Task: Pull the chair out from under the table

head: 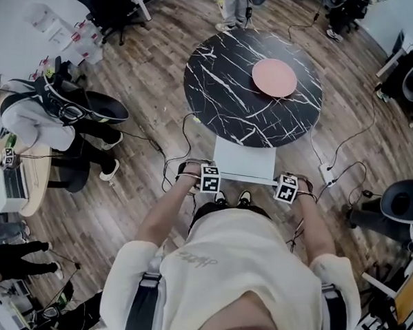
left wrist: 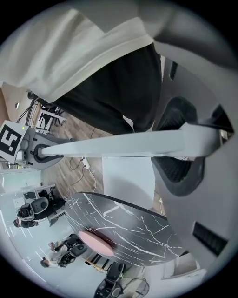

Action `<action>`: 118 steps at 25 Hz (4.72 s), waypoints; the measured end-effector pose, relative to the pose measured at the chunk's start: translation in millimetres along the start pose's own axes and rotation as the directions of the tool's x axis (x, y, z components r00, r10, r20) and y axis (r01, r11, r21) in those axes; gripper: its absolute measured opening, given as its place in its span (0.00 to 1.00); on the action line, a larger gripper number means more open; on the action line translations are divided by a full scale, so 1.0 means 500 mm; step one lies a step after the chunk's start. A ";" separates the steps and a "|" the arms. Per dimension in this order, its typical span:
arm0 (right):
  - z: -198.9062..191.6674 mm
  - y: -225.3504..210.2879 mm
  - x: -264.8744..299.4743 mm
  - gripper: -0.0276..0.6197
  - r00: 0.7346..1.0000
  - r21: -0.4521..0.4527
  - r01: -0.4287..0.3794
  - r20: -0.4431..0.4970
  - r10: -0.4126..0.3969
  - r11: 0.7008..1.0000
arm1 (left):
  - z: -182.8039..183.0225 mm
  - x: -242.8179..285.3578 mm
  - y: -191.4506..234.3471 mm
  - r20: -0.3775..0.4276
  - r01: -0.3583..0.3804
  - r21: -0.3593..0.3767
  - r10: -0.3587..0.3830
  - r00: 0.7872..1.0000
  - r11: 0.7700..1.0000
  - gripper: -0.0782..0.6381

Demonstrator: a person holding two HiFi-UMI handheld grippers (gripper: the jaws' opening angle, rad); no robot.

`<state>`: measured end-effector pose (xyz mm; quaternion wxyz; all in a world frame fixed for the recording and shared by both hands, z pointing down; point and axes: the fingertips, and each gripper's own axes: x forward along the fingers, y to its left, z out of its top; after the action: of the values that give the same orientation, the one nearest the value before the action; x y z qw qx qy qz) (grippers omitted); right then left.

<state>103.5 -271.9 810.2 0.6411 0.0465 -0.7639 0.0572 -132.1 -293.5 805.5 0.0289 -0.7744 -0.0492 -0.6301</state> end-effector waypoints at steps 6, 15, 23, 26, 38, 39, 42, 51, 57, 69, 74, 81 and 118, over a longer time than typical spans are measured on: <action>0.002 0.001 0.001 0.18 1.000 -0.016 0.005 -0.004 -0.005 1.000 | 0.002 -0.002 0.005 0.017 -0.007 -0.053 0.008 1.000 0.999 0.28; -0.004 0.021 -0.001 0.18 1.000 -0.006 -0.014 -0.020 0.013 1.000 | 0.002 -0.005 -0.016 0.032 0.004 -0.131 0.000 0.999 0.991 0.28; -0.008 0.056 0.001 0.18 1.000 -0.013 -0.027 -0.013 0.027 1.000 | 0.005 0.002 -0.052 0.022 0.009 -0.155 -0.005 1.000 0.988 0.28; -0.011 0.077 -0.003 0.18 0.999 -0.017 -0.038 -0.012 0.038 0.999 | 0.010 0.002 -0.076 0.016 0.006 -0.173 -0.003 1.000 0.985 0.28; -0.014 0.100 -0.007 0.18 0.999 -0.081 -0.046 -0.003 0.046 0.996 | 0.013 0.004 -0.129 0.002 -0.009 -0.257 0.010 1.000 0.966 0.28; -0.015 0.105 -0.006 0.18 0.999 -0.085 -0.049 -0.004 0.049 0.995 | 0.014 0.006 -0.134 -0.001 -0.008 -0.260 0.008 1.000 0.966 0.28; -0.021 0.110 -0.005 0.18 0.998 -0.090 -0.058 -0.008 0.057 0.994 | 0.019 0.009 -0.142 -0.004 -0.007 -0.272 0.006 1.000 0.962 0.28; -0.021 0.134 -0.007 0.18 0.997 -0.099 -0.071 -0.011 0.070 0.993 | 0.028 0.006 -0.175 0.010 0.003 -0.282 0.000 1.000 0.960 0.28; -0.027 0.150 -0.004 0.18 0.998 -0.086 -0.069 -0.017 0.068 0.994 | 0.026 0.008 -0.189 0.005 0.000 -0.278 0.001 1.000 0.961 0.28; -0.033 0.240 -0.001 0.19 0.997 -0.009 -0.077 -0.019 0.076 0.997 | 0.028 0.010 -0.252 0.015 0.020 -0.232 -0.017 1.000 0.973 0.28; -0.031 0.275 0.000 0.19 0.996 0.026 -0.082 -0.023 0.082 0.996 | 0.023 0.007 -0.280 0.018 0.032 -0.224 -0.029 0.999 0.974 0.29; -0.038 0.327 0.007 0.20 0.995 0.063 -0.092 -0.021 0.093 0.994 | 0.029 0.012 -0.318 0.031 0.045 -0.215 -0.040 0.999 0.976 0.29; -0.086 0.554 -0.005 0.20 0.994 0.023 -0.105 -0.038 0.106 0.994 | 0.072 0.018 -0.562 0.039 0.049 -0.266 -0.040 0.998 0.963 0.30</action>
<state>105.7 8.3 807.2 0.6516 0.0116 -0.7519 0.0996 -127.0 -10.3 802.1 -0.0907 -0.7803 0.0180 -0.6186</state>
